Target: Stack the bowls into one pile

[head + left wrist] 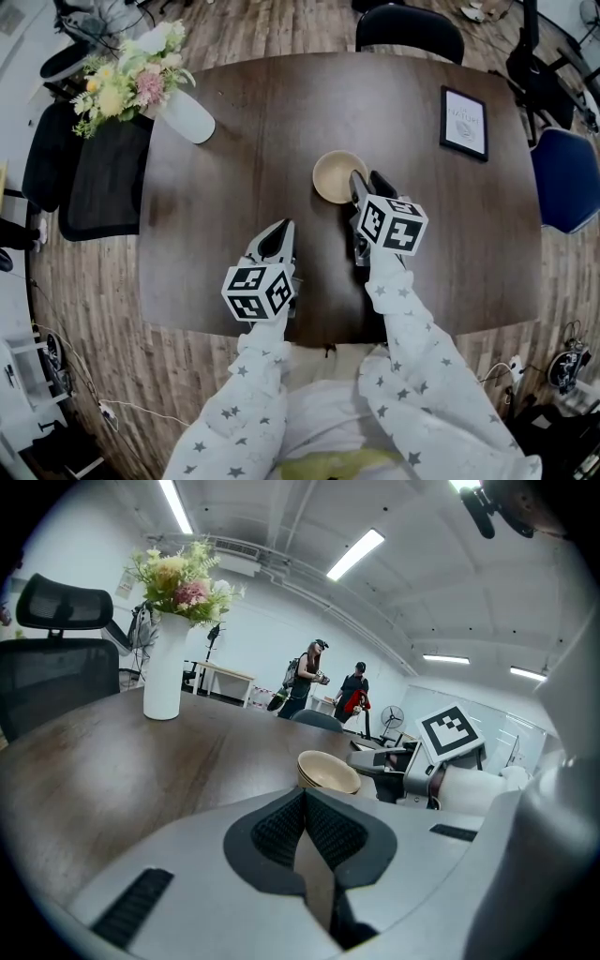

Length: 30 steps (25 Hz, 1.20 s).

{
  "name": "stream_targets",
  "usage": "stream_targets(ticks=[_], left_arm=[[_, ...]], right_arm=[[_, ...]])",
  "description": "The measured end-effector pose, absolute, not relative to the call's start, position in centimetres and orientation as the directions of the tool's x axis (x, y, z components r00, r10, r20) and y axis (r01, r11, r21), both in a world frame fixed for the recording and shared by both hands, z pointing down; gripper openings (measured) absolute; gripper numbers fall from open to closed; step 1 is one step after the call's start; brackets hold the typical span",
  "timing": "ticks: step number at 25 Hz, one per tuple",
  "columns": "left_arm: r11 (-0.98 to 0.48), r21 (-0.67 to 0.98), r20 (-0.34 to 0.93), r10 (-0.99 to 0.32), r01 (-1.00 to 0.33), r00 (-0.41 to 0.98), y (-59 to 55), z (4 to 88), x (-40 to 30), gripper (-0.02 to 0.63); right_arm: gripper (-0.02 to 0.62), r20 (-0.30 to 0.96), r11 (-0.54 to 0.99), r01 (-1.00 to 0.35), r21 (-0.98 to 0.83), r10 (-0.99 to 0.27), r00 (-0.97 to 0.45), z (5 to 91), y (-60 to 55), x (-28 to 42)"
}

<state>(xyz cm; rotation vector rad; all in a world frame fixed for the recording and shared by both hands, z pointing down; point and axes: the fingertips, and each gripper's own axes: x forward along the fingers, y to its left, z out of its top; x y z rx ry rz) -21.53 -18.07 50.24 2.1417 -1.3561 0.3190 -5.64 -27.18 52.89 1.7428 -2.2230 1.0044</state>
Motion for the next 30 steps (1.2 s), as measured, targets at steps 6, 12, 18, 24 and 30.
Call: stream_targets(ticks=[6, 12, 18, 24, 30], left_arm=[[-0.323, 0.337, 0.468, -0.758, -0.884, 0.455, -18.2, 49.6, -20.9, 0.025], [-0.331, 0.330, 0.440, -0.774, -0.884, 0.455, -18.0, 48.4, -20.0, 0.025], [-0.349, 0.303, 0.400, -0.798, -0.886, 0.451, -17.3, 46.6, -19.4, 0.026], [-0.363, 0.273, 0.351, -0.824, -0.891, 0.444, -16.7, 44.3, -19.0, 0.025], [-0.403, 0.232, 0.311, -0.831, -0.885, 0.460, -16.2, 42.1, -18.4, 0.025]], right_arm=[[0.113, 0.474, 0.123, -0.905, -0.408, -0.818, -0.325, 52.2, -26.5, -4.6], [0.029, 0.478, 0.166, -0.915, -0.367, -0.810, -0.339, 51.6, -25.2, -3.8], [0.025, 0.423, 0.293, -0.887, -0.358, -0.796, -0.433, 49.6, -23.5, -3.2], [0.021, 0.362, 0.377, -0.869, -0.320, -0.799, -0.479, 46.9, -21.7, -1.8], [0.021, 0.297, 0.413, -0.859, -0.303, -0.816, -0.497, 44.8, -20.3, -0.3]])
